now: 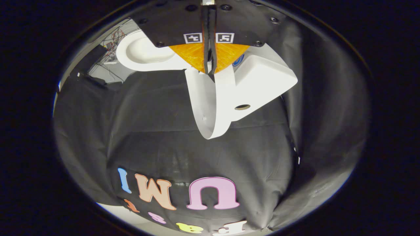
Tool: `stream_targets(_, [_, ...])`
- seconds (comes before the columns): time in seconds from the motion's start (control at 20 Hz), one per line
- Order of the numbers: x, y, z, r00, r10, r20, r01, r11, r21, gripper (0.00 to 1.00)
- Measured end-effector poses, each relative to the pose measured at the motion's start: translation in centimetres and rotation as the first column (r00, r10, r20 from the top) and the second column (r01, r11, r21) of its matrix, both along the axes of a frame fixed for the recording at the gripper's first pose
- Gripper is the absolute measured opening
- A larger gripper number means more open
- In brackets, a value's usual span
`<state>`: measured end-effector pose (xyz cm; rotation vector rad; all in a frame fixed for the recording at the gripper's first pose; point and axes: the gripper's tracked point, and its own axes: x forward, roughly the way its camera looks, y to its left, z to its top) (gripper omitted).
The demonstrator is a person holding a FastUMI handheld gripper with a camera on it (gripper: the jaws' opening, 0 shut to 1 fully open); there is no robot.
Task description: Open the toilet lid.
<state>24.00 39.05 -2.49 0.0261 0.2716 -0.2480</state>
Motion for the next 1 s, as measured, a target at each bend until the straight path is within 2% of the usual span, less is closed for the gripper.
stream_targets(0.25, [0.1, 0.5, 0.1, 1.000, -0.017, 0.016, 0.018, 0.999, -0.044, 0.00])
stream_targets(0.35, [0.4, 0.8, -0.1, 1.000, 0.012, 0.022, -0.011, 0.998, -0.058, 0.04])
stream_targets(0.4, [0.5, 1.0, -0.3, 0.999, 0.032, 0.020, -0.031, 0.997, -0.064, 0.12])
stream_targets(0.45, [0.6, 1.1, -0.7, 0.998, 0.057, 0.001, -0.057, 0.996, -0.068, 0.13])
stream_targets(0.55, [0.0, 0.5, -0.8, 0.998, 0.066, -0.024, -0.068, 0.994, -0.081, 0.40])
stream_targets(0.75, [-2.2, -1.7, -0.2, 0.996, 0.080, 0.032, -0.078, 0.995, -0.065, 0.95])
stream_targets(1.0, [-5.5, -2.6, 0.2, 0.982, 0.172, 0.079, -0.167, 0.984, -0.066, 0.99])
